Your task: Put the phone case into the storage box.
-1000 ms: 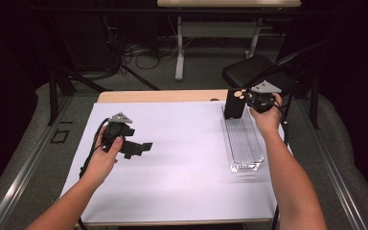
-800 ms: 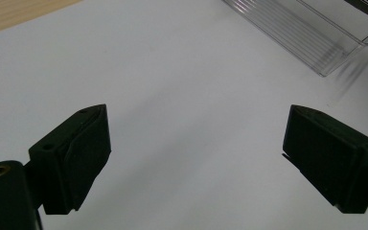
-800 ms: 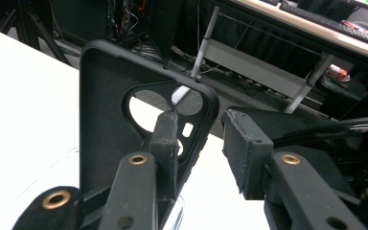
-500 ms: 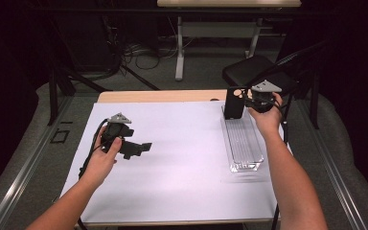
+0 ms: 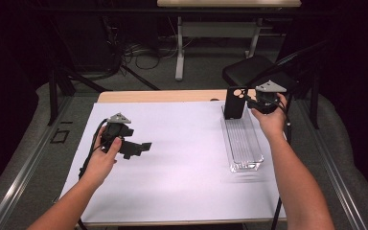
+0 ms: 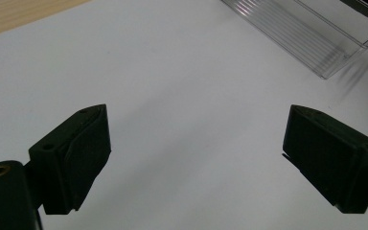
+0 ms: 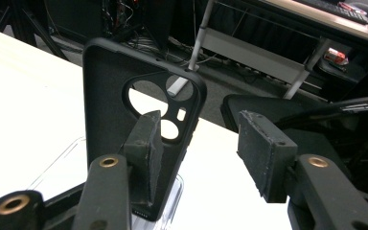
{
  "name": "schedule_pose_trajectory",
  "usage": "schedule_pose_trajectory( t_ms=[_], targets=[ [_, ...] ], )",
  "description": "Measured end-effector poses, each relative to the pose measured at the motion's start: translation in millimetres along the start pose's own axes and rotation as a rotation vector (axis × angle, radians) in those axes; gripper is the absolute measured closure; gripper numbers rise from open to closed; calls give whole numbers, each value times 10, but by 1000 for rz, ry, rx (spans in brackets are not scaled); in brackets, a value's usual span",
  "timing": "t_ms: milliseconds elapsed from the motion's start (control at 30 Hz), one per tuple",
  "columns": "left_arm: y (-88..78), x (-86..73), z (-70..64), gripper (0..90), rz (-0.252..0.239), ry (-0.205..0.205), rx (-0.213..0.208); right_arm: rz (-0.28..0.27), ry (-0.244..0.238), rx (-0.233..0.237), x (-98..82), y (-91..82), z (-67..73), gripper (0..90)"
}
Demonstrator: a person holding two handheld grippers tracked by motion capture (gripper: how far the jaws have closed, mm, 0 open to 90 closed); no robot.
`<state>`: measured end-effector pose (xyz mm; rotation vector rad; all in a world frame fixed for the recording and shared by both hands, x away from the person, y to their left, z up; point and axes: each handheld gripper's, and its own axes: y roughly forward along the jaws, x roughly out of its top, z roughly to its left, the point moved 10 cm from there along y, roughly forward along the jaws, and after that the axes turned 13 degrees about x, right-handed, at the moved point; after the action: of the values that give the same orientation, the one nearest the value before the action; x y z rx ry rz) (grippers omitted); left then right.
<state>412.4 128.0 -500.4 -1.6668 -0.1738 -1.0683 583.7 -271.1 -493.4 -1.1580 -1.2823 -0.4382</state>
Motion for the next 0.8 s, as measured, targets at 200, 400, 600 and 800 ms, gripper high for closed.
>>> schedule_pose_trajectory(
  t_ms=[200,400,600,800],
  targets=[
    [7,-1,0,95,2,-1,-2,-6,13,2,21,-48,0,518],
    [32,-4,-2,95,12,9,-3,-1,39,37,75,-151,68,539],
    [29,-6,1,95,9,11,-8,26,31,67,125,-268,155,558],
    [2,8,24,95,-4,9,-14,26,12,97,190,-418,264,518]
  ],
)
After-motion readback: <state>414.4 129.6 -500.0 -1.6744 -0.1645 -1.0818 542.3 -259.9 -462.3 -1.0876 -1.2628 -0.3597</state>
